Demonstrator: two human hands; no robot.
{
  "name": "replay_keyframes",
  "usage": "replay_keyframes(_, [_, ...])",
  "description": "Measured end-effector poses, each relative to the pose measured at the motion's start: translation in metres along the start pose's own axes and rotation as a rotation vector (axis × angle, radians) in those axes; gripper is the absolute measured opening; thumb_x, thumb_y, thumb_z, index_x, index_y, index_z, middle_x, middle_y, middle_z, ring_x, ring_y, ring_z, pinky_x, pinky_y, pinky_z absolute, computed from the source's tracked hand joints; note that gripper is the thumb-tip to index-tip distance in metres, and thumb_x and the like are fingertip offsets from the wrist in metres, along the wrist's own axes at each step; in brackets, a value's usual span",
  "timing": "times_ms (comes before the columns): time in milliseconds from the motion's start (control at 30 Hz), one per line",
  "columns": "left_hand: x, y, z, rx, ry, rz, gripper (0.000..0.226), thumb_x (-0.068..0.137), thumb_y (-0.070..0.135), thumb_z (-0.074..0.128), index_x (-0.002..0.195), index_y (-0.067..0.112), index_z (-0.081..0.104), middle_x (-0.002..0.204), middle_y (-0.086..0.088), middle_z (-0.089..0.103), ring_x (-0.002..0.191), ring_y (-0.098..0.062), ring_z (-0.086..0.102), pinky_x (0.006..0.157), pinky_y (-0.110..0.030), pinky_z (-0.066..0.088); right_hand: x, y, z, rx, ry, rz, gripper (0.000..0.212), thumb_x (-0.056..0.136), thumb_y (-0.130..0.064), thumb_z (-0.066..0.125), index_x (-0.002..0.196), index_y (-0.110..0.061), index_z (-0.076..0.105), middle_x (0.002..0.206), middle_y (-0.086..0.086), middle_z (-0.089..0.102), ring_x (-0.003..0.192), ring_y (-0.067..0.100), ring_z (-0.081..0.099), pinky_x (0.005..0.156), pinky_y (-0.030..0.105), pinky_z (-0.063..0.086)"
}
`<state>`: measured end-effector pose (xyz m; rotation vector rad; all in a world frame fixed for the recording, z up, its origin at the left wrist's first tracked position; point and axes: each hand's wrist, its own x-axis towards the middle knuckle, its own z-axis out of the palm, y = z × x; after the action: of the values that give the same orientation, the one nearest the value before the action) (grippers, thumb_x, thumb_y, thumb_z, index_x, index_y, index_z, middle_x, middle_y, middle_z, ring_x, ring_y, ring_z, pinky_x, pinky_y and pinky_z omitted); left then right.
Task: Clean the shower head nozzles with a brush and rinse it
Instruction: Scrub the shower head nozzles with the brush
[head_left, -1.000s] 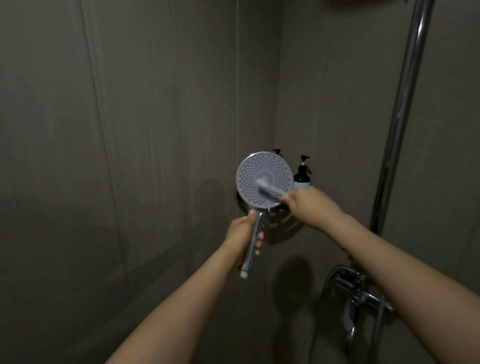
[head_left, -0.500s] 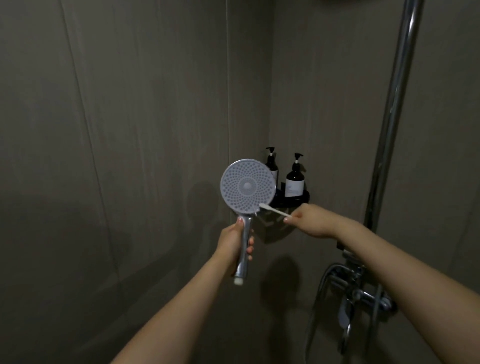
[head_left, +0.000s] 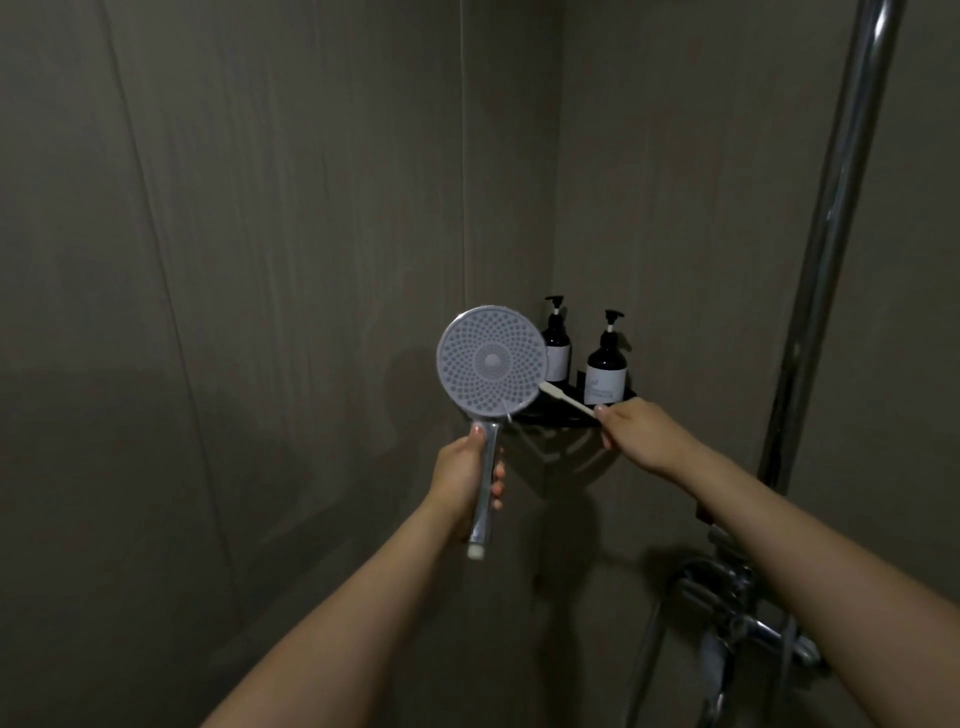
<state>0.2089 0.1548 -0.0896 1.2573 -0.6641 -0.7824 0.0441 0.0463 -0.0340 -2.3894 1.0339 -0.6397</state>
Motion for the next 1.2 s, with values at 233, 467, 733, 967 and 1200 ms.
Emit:
replay_keyframes(233, [0.031, -0.002, 0.005, -0.05, 0.058, 0.03, 0.04, 0.097, 0.041, 0.035, 0.078, 0.011, 0.053, 0.057, -0.007, 0.048, 0.04, -0.014, 0.042, 0.042, -0.022, 0.037, 0.052, 0.02, 0.006, -0.08, -0.005, 0.058, 0.04, 0.097, -0.014, 0.034, 0.063, -0.014, 0.053, 0.075, 0.011, 0.052, 0.085, 0.032, 0.056, 0.059, 0.027, 0.032])
replay_keyframes(467, [0.07, 0.001, -0.004, -0.058, 0.122, 0.033, 0.041, 0.097, 0.041, 0.035, 0.077, 0.011, 0.054, 0.058, -0.007, 0.049, 0.044, -0.017, 0.042, 0.044, -0.023, 0.038, 0.108, 0.025, 0.026, -0.101, -0.041, 0.133, 0.027, 0.093, -0.005, 0.043, 0.105, 0.004, 0.065, 0.099, 0.02, 0.061, 0.084, 0.025, 0.051, 0.058, 0.025, 0.037])
replay_keyframes(733, [0.124, 0.014, -0.02, -0.063, 0.096, 0.027, 0.042, 0.097, 0.041, 0.033, 0.078, 0.01, 0.053, 0.057, -0.006, 0.046, 0.036, -0.013, 0.04, 0.044, -0.021, 0.035, 0.16, 0.013, 0.052, -0.091, 0.084, 0.188, 0.019, 0.086, -0.003, 0.06, 0.101, 0.002, 0.069, 0.102, 0.019, 0.068, 0.096, 0.029, 0.063, 0.075, 0.032, 0.048])
replay_keyframes(967, [0.167, 0.019, -0.036, -0.059, 0.045, 0.021, 0.043, 0.097, 0.042, 0.034, 0.075, 0.011, 0.053, 0.056, -0.006, 0.046, 0.038, -0.015, 0.039, 0.044, -0.022, 0.036, 0.203, 0.01, 0.063, 0.016, 0.184, 0.307, 0.021, 0.08, -0.006, 0.069, 0.097, 0.007, 0.069, 0.099, 0.024, 0.068, 0.094, 0.032, 0.064, 0.069, 0.029, 0.044])
replay_keyframes(1200, [0.188, 0.013, -0.049, -0.032, 0.026, 0.023, 0.042, 0.096, 0.041, 0.036, 0.073, 0.011, 0.053, 0.057, -0.006, 0.048, 0.036, -0.014, 0.041, 0.041, -0.021, 0.036, 0.23, 0.01, 0.082, -0.034, 0.131, 0.483, 0.023, 0.09, -0.01, 0.057, 0.069, -0.004, 0.051, 0.077, 0.011, 0.051, 0.068, 0.024, 0.049, 0.044, 0.026, 0.029])
